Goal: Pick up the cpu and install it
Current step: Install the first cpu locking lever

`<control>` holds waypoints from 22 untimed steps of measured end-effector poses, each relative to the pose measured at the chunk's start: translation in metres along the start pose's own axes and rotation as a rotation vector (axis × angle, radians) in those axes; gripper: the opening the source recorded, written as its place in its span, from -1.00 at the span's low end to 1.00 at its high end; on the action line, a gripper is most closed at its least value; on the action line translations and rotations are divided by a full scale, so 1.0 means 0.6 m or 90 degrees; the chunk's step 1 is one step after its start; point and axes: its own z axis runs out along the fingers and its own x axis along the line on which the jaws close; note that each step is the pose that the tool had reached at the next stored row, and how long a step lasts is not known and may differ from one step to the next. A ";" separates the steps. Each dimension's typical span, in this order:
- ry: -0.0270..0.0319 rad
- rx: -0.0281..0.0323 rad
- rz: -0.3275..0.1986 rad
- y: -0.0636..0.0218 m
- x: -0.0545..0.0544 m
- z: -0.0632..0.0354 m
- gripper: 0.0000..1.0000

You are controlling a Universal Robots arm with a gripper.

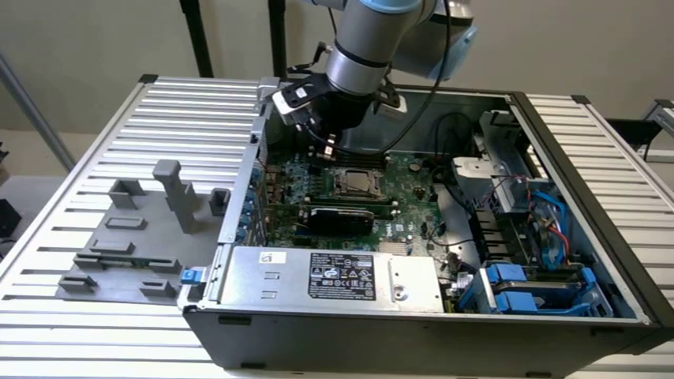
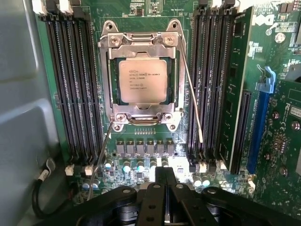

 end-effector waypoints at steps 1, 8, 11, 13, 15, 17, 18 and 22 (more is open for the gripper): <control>0.0023 0.0009 0.006 0.000 0.000 0.000 -0.79; 0.0196 0.0061 0.054 0.000 0.000 -0.001 -0.79; 0.0305 0.0100 0.070 -0.001 0.000 -0.002 -0.79; 0.0406 0.0142 0.074 -0.002 0.000 -0.002 -0.79; 0.0523 0.0183 0.076 -0.003 0.000 -0.002 -0.79; 0.0646 0.0237 0.076 -0.003 -0.001 -0.002 -0.79; 0.0704 0.0269 0.076 -0.003 -0.001 -0.002 -0.79; 0.0888 0.0369 0.083 -0.004 -0.003 -0.003 -0.79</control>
